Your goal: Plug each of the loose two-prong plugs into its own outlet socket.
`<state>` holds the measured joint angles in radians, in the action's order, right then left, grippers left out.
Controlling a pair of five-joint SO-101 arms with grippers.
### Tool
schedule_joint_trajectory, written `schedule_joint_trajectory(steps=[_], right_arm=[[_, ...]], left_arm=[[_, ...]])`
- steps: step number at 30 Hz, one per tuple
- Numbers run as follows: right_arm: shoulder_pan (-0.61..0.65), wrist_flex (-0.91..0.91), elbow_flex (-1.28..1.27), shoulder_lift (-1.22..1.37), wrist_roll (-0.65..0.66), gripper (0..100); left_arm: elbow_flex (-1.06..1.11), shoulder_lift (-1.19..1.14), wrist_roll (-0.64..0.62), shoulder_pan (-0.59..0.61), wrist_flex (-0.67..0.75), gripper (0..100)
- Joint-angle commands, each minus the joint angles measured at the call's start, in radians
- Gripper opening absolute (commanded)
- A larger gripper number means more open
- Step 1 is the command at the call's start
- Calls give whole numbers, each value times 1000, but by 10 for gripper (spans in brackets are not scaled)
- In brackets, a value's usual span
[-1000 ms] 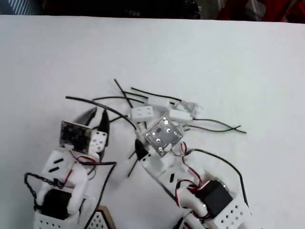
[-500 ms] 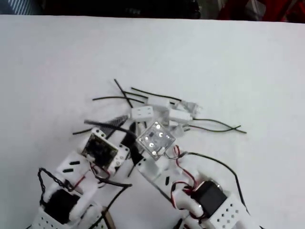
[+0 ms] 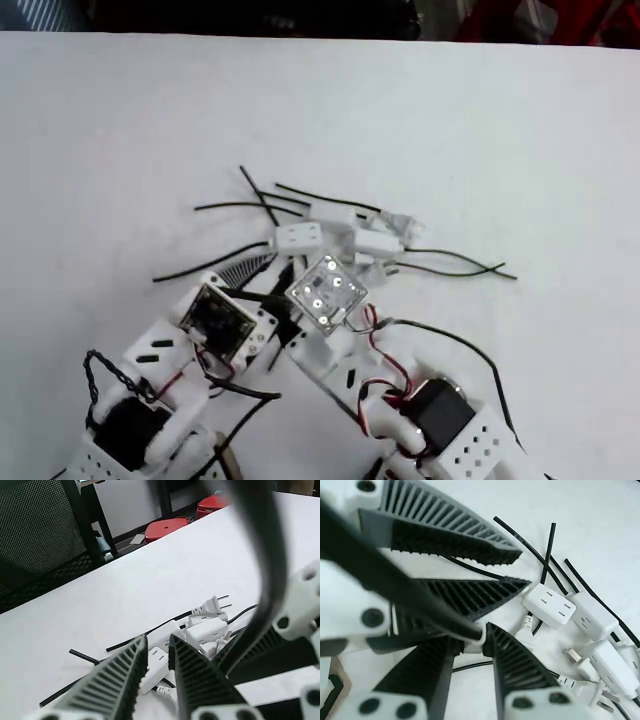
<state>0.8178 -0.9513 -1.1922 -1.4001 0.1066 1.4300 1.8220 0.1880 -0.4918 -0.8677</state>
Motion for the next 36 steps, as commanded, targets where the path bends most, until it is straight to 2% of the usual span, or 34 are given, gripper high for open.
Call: schedule_joint_trajectory(steps=[1,6,9,16,22,25,30,32,36], right_arm=[[-82,21,9,-12,-6,18],[-220,38,6,-8,-18,18],[-315,99,-25,-5,-51,18],[-470,248,-115,-4,-58,18],[-479,289,-144,-4,-52,17],[-479,288,-144,-4,-51,17],[-479,283,-146,-4,-51,17],[-478,283,-150,-4,-51,17],[-475,283,-155,-4,-51,17]], left_arm=[[-54,-1,12,104,-37,99],[-133,-7,14,186,-210,179],[-210,-7,84,186,-307,157],[-236,-85,195,194,-410,133],[-310,-467,193,194,-419,227],[-390,-659,195,188,-470,273],[-439,-883,201,197,-506,321],[-428,-951,249,228,-497,321],[-382,-1059,316,335,-393,320]])
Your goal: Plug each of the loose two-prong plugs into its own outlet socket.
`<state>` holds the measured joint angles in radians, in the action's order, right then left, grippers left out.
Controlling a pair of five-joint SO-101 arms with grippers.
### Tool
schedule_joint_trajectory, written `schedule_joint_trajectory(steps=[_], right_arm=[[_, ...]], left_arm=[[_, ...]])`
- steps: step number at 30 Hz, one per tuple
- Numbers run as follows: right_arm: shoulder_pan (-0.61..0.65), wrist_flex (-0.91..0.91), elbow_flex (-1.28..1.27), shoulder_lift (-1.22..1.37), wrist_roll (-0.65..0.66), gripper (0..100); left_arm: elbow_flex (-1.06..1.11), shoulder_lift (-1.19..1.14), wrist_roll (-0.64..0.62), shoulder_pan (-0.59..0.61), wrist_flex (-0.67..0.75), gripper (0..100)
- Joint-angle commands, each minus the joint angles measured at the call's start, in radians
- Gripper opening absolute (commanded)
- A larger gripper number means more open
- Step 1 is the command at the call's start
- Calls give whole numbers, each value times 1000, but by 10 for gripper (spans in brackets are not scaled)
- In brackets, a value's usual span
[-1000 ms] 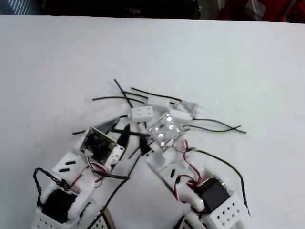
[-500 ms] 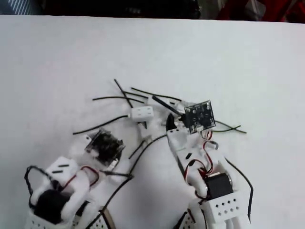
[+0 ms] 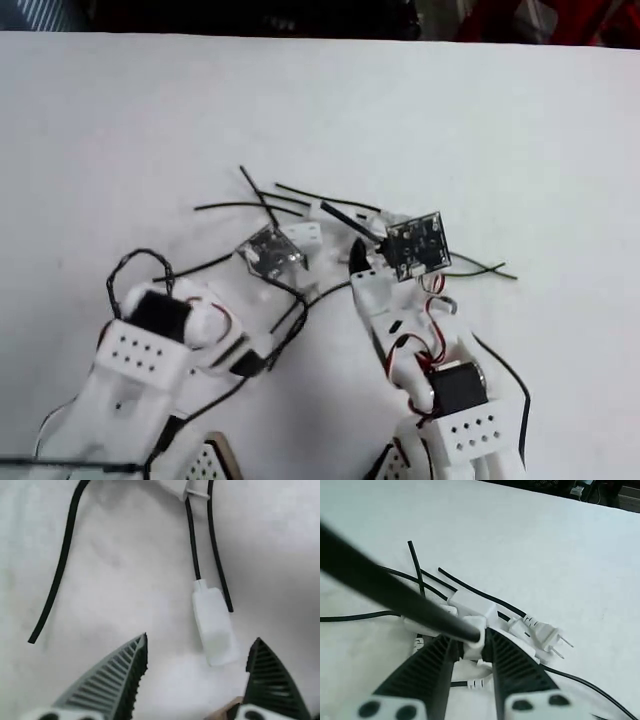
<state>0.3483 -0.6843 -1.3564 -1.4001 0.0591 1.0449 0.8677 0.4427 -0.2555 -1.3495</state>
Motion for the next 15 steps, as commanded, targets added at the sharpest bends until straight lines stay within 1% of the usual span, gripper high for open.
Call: schedule_joint_trajectory(steps=[1,5,10,12,15], right_arm=[[-5,16,9,-4,-3,17],[-5,16,9,-4,-3,17],[-5,16,9,-4,-3,17],[-5,16,9,-4,-3,17],[-4,16,9,-4,-3,17]], left_arm=[[17,-128,86,130,118,320],[78,-213,196,254,235,317],[87,-289,249,420,400,317],[68,-300,253,453,425,317],[11,-298,247,466,388,317]])
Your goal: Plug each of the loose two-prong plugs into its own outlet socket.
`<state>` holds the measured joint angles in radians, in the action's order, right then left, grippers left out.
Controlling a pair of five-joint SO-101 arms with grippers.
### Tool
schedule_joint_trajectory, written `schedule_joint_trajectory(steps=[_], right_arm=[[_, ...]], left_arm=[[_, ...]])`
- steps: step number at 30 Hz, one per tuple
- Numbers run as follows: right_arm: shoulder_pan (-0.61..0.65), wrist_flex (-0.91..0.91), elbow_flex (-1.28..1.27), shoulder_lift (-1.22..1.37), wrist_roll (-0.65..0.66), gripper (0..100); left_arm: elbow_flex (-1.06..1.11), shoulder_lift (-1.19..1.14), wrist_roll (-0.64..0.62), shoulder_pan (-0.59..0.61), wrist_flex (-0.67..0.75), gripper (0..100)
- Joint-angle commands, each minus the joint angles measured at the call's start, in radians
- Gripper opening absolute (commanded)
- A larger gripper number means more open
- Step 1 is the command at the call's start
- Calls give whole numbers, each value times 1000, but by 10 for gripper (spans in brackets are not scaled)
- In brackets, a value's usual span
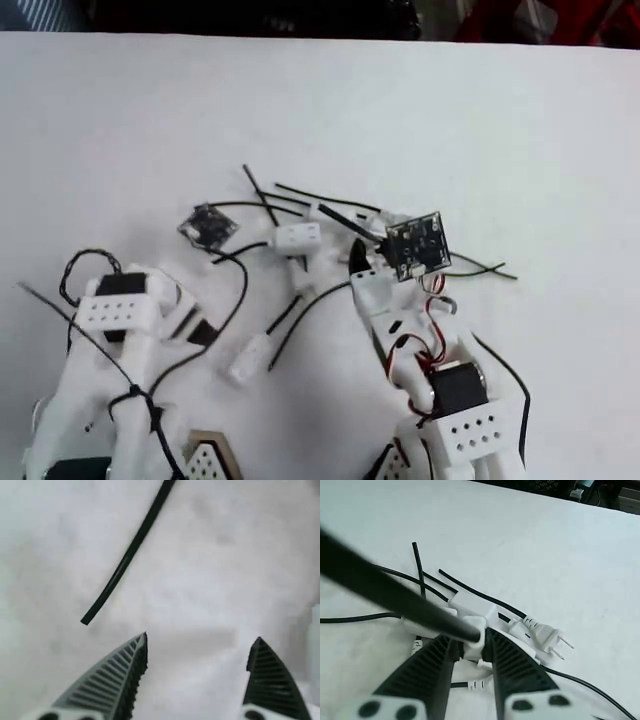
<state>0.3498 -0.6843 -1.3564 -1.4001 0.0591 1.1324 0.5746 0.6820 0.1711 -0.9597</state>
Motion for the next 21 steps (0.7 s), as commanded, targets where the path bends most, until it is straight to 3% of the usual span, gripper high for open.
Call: schedule_joint_trajectory(steps=[1,9,13,18,21], right_arm=[[-5,16,9,-4,-3,17],[-10,16,9,-4,-2,17],[-10,16,9,-4,-2,17],[-10,16,8,-4,-2,17],[-10,16,8,-4,-2,17]], left_arm=[[-107,-5,6,36,-38,317],[-342,54,-8,-79,-399,317],[-334,205,-124,-217,-489,318],[-206,378,-213,-378,-500,321],[-127,390,-221,-392,-416,321]])
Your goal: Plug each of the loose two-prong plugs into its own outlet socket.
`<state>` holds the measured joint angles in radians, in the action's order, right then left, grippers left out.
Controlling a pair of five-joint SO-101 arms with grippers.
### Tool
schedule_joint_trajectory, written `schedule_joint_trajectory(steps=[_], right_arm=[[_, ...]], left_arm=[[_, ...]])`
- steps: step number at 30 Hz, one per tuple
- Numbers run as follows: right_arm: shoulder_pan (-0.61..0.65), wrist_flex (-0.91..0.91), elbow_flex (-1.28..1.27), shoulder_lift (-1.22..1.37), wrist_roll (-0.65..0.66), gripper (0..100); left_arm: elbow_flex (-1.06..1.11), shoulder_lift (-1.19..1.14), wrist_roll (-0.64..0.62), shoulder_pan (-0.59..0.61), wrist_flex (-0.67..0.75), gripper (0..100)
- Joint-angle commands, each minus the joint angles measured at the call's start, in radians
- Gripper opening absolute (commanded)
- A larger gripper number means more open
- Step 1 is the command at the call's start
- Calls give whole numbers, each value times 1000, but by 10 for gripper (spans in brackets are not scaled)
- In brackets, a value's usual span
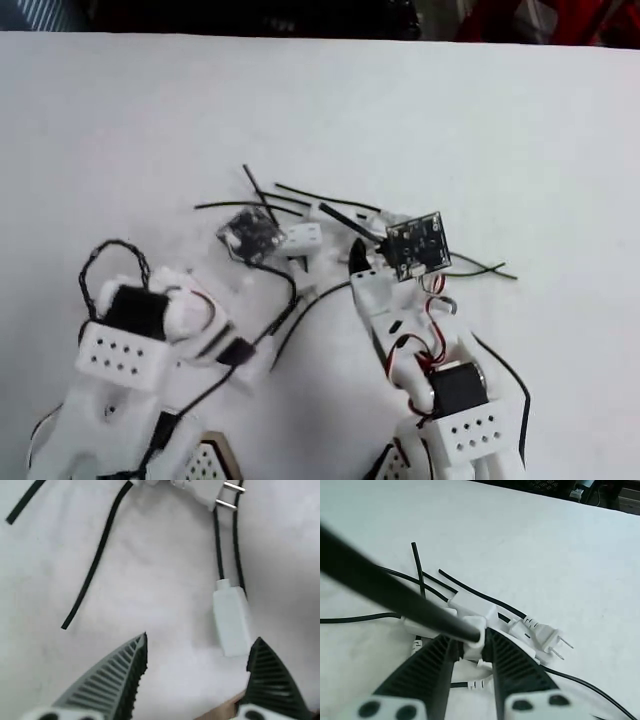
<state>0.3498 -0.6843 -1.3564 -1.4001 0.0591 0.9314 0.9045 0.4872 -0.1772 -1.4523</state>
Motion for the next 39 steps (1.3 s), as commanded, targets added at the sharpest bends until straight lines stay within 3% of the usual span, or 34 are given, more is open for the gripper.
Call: schedule_joint_trajectory(steps=[1,13,22,26,33,39], right_arm=[[-10,16,8,-4,-2,17],[-10,16,8,-4,-2,17],[-7,16,-6,-4,-2,17],[-5,16,-6,-4,-2,17],[-5,16,-8,-4,-2,17],[-7,16,-8,-4,-2,17]], left_arm=[[101,61,-25,-50,103,321],[336,30,25,-38,318,321],[256,-229,117,176,440,318],[172,-358,118,213,476,317],[38,-429,117,214,463,318],[-77,-427,187,182,296,317]])
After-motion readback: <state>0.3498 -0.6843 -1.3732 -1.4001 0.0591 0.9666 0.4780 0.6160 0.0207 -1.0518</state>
